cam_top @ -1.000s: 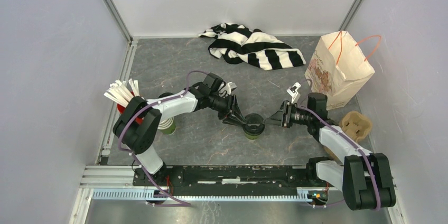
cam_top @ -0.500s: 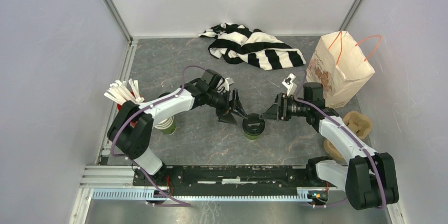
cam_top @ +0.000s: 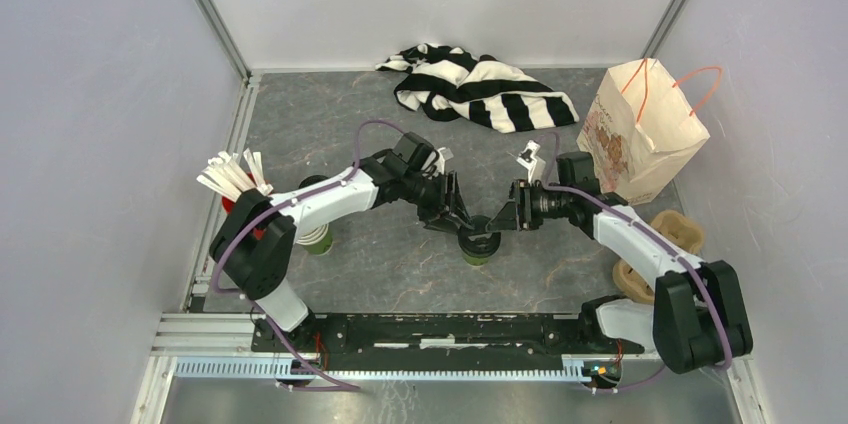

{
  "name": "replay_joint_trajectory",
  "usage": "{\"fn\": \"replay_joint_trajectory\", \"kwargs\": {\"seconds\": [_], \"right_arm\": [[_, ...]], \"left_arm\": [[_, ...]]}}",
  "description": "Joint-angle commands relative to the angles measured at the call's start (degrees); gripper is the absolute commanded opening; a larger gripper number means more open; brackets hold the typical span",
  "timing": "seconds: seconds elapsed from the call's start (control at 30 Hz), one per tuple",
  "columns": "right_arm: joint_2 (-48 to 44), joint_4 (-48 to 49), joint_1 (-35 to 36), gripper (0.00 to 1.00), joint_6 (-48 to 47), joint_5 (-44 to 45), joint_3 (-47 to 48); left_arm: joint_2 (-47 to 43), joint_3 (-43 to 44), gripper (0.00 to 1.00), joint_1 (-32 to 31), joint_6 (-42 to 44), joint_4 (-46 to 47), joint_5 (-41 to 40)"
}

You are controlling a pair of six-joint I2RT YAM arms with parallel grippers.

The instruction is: Pack the takeout coffee

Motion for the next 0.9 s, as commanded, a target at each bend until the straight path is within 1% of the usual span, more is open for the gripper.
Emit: {"fn": "replay_joint_trajectory", "kwargs": {"seconds": [0.0,0.1,0.17,0.23,0.33,0.4,0.47,0.57,0.67,0.73,0.8,0.87], "right_arm": [[2.59,-0.7,0.13,0.5,-5.87,1.05,5.17],[5.06,-3.16,0.11,0.49,-8.28,1.68,7.39],[5.71,-4.27,0.12,0.51,-8.56,2.16,8.65],[6.24,-7.49,0.17,0.59,-9.45,3.7,10.89],[6.14,-15.42,0.08,0.75,-10.84,7.95,15.44],[3.41,-16.01,-1.6,0.85,-9.39,8.55,14.94],[-0.39,-13.71,-3.94,0.88,-6.44,6.48,10.59],[-5.37,-9.21,-6.01,0.89,-2.94,1.2,3.25],[-9.33,-3.45,-6.54,0.87,1.66,-2.11,-3.24],[-10.98,2.85,-6.72,0.86,5.3,-3.77,-6.19],[-10.88,4.23,-7.29,0.85,6.08,-3.58,-7.06],[-9.78,5.06,-7.36,0.82,6.33,-3.92,-7.38]], "left_arm": [[-0.4,0.74,0.53,-2.86,0.23,1.99,-3.38],[-2.43,-1.38,0.51,-3.27,-0.55,2.14,-4.27],[-3.94,-2.36,0.52,-3.13,-0.1,1.43,-4.51],[-4.95,-2.51,0.58,-3.03,0.7,0.15,-3.74],[-6.85,-2.15,0.72,-2.2,0.87,-1.25,-2.05],[-7.74,-1.39,0.8,-1.11,1.76,-0.75,-1.1],[-7.45,-0.52,0.81,0.42,3.33,-0.59,0.28],[-5.22,-0.23,0.81,1.94,4.35,2.49,4.09],[-2.21,0.54,0.71,1.99,5.1,3.59,7.7],[-1.65,0.33,0.68,1.99,5.64,4.2,8.58],[-0.82,0.38,0.65,1.99,6.29,4.11,9.49],[-0.02,0.39,0.63,1.99,6.28,4.27,10.48]]}}
